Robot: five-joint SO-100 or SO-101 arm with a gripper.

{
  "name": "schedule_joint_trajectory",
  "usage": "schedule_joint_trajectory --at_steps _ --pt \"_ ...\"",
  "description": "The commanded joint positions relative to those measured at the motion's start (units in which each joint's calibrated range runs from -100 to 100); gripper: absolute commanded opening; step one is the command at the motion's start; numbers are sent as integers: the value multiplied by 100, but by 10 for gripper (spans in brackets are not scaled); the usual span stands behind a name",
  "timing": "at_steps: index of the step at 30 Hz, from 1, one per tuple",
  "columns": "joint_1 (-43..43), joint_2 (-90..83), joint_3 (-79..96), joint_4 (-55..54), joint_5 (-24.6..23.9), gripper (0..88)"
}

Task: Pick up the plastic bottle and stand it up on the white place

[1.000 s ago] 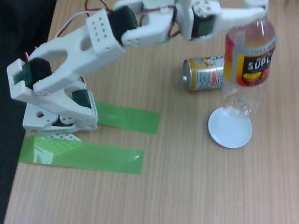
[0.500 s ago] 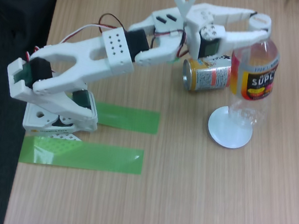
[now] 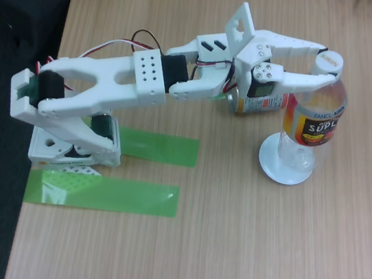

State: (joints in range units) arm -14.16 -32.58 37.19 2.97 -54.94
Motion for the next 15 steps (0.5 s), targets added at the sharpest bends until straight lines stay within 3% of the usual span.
schedule_joint_trajectory --at_steps 1,15 --pt "-21 -98 -11 -117 -45 12" --pt "-14 -107 450 -117 -166 12"
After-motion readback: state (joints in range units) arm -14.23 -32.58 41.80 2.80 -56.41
